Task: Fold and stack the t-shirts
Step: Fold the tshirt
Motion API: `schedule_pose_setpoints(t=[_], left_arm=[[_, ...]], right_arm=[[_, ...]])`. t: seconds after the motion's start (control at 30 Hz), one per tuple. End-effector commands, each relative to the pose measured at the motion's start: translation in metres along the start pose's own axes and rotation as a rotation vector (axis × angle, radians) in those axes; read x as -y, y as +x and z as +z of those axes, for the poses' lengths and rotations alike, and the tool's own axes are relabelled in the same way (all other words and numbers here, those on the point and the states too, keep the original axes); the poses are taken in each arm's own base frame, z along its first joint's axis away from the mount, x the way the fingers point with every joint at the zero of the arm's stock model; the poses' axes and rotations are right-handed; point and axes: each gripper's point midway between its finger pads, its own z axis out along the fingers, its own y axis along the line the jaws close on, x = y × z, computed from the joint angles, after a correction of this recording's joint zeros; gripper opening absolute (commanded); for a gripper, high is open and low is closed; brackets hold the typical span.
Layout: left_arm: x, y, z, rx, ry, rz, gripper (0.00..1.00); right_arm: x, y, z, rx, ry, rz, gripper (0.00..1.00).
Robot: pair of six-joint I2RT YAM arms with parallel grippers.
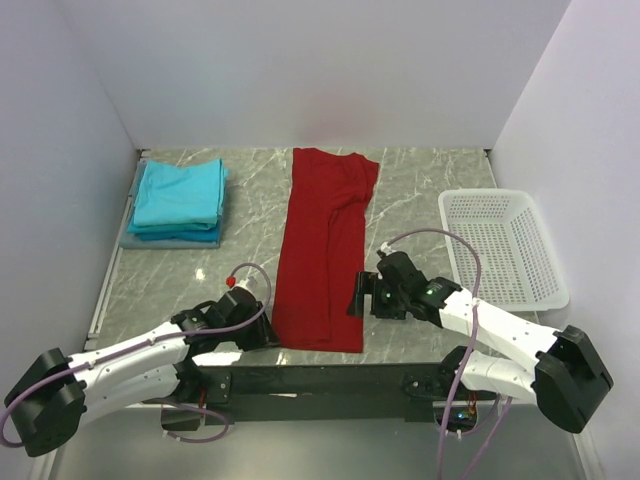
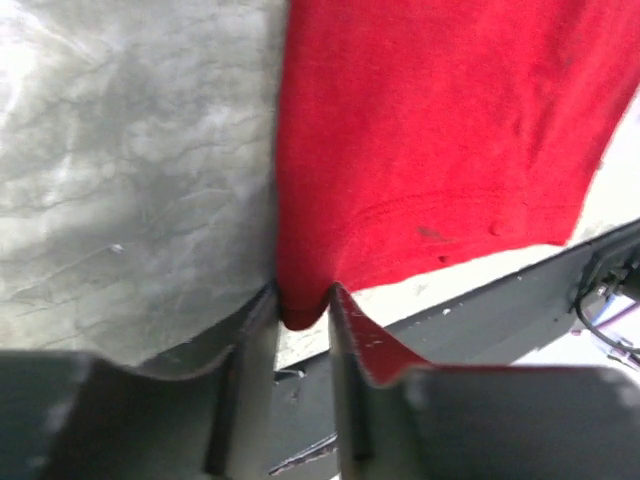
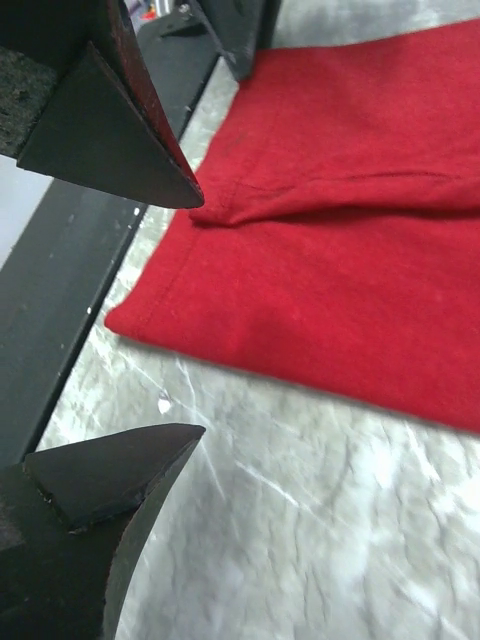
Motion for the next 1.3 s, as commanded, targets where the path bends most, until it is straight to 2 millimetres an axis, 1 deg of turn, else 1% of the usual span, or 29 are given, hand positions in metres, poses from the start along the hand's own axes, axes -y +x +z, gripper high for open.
schedule_pose_setpoints(t=[0.0, 0.03, 0.1, 0.13, 0.17, 0.2, 0.23, 0.27, 0.3, 0.33, 0.37, 0.4, 0.47, 0.57, 0.67, 0.7, 0.73, 0.8, 0.87, 0.9, 0.97, 1.13, 1.27], left_arm=[[-0.011, -0.006, 0.003, 0.034, -0.068, -0.007, 0.31], [-0.012, -0.007, 0.004, 0.037, -0.073, -0.010, 0.26], [-0.012, -0.006, 0.004, 0.035, -0.074, -0.015, 0.21], [-0.012, -0.006, 0.004, 0.034, -0.070, -0.013, 0.19], [-0.012, -0.006, 0.004, 0.036, -0.069, -0.018, 0.11], [-0.012, -0.005, 0.004, 0.034, -0.064, -0.022, 0.06], [-0.011, -0.004, 0.004, 0.031, -0.059, -0.025, 0.01], [-0.009, -0.004, 0.003, 0.032, -0.048, -0.034, 0.01], [-0.010, -0.003, 0.004, 0.031, -0.038, -0.038, 0.01], [-0.009, -0.001, 0.004, 0.023, -0.028, -0.041, 0.01], [-0.007, -0.001, 0.004, 0.026, -0.012, -0.042, 0.01], [-0.010, 0.002, 0.005, 0.021, -0.009, -0.043, 0.01], [-0.009, 0.005, 0.005, 0.008, 0.006, -0.043, 0.01], [-0.009, 0.006, 0.005, 0.005, 0.011, -0.042, 0.01], [-0.010, 0.004, 0.004, 0.013, 0.007, -0.047, 0.01], [-0.008, 0.004, 0.004, 0.017, 0.015, -0.048, 0.01], [-0.008, 0.004, 0.005, 0.017, 0.015, -0.049, 0.01], [-0.008, 0.005, 0.006, 0.009, 0.023, -0.049, 0.01], [-0.009, 0.007, 0.007, 0.001, 0.020, -0.050, 0.01], [-0.010, 0.008, 0.007, -0.003, 0.017, -0.050, 0.01], [-0.009, 0.009, 0.009, -0.009, 0.021, -0.053, 0.01], [-0.006, 0.009, 0.009, -0.014, 0.036, -0.044, 0.01], [-0.007, 0.008, 0.008, -0.006, 0.034, -0.044, 0.01]], right_arm=[[-0.013, 0.007, -0.004, -0.009, -0.053, -0.001, 0.93], [-0.011, 0.014, -0.003, -0.033, -0.046, -0.002, 0.92], [-0.008, 0.027, -0.003, -0.072, -0.035, -0.001, 0.90], [-0.005, 0.036, -0.002, -0.094, -0.025, -0.005, 0.89], [-0.004, 0.040, -0.002, -0.103, -0.020, 0.006, 0.89], [-0.003, 0.046, -0.002, -0.117, -0.018, 0.024, 0.87], [0.002, 0.058, -0.001, -0.145, -0.012, 0.024, 0.86], [0.003, 0.061, -0.001, -0.144, -0.015, 0.032, 0.86], [0.002, 0.064, -0.001, -0.147, -0.022, 0.048, 0.85], [0.005, 0.071, 0.000, -0.167, -0.030, 0.053, 0.84], [0.003, 0.073, 0.000, -0.170, -0.043, 0.060, 0.83], [-0.003, 0.072, 0.001, -0.164, -0.072, 0.064, 0.79], [-0.009, 0.076, 0.001, -0.178, -0.101, 0.060, 0.77], [-0.010, 0.080, 0.004, -0.194, -0.088, 0.057, 0.75], [-0.007, 0.086, 0.005, -0.209, -0.062, 0.059, 0.69], [-0.009, 0.088, 0.006, -0.211, -0.066, 0.064, 0.64], [-0.008, 0.089, 0.007, -0.212, -0.064, 0.067, 0.62], [-0.006, 0.086, 0.008, -0.191, -0.052, 0.068, 0.56], [-0.003, 0.084, 0.009, -0.180, -0.029, 0.068, 0.54], [-0.001, 0.081, 0.009, -0.165, -0.015, 0.069, 0.49], [-0.001, 0.081, 0.010, -0.164, -0.013, 0.070, 0.40], [0.005, 0.081, 0.016, -0.155, 0.007, 0.071, 0.39], [0.006, 0.082, 0.019, -0.155, 0.014, 0.067, 0.22]])
